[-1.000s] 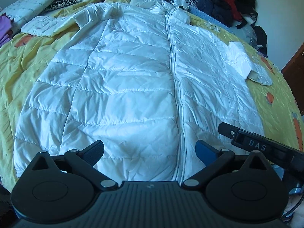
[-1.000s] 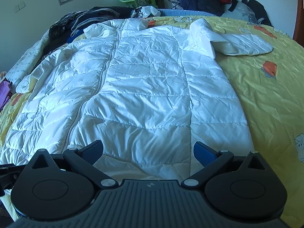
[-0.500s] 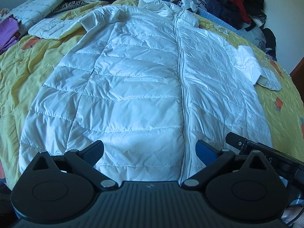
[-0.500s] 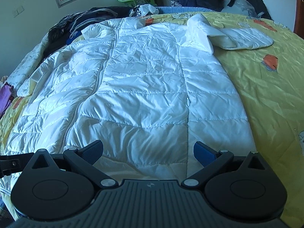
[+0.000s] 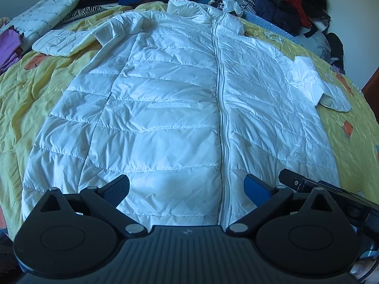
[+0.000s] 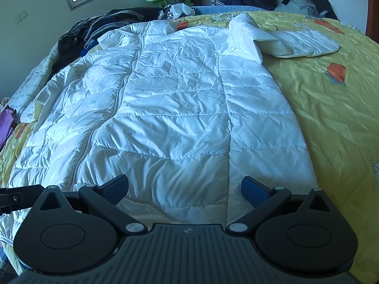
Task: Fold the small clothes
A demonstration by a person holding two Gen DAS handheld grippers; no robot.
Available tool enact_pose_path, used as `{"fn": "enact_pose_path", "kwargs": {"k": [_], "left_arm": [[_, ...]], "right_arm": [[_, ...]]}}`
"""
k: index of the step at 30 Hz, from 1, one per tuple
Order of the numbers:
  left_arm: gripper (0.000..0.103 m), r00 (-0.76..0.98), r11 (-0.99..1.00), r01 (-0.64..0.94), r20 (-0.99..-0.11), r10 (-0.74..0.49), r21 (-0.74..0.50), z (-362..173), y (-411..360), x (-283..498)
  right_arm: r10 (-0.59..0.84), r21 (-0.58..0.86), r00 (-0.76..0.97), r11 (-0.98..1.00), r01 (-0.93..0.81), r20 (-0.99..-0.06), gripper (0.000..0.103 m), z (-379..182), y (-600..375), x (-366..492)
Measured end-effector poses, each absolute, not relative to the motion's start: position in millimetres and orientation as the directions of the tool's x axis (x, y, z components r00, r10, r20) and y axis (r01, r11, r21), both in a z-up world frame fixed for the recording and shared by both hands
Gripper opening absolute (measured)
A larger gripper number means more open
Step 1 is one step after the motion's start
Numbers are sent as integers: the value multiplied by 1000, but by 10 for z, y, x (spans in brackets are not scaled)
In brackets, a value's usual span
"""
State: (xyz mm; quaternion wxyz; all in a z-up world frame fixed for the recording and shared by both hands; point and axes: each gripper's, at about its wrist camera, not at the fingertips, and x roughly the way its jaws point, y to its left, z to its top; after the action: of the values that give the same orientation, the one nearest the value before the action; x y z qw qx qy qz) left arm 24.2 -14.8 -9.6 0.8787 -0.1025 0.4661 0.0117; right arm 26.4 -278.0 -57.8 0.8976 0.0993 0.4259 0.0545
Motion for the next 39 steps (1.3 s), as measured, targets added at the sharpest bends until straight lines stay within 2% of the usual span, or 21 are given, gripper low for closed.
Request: {"fn": "enact_pose_path", "kwargs": {"k": [39], "left_arm": [[103,579,955,-146,-805,-128,-257,-231,194,470]], "right_arm": [[116,95,597,993,-68,-794,103,-601,-2509,468]]}}
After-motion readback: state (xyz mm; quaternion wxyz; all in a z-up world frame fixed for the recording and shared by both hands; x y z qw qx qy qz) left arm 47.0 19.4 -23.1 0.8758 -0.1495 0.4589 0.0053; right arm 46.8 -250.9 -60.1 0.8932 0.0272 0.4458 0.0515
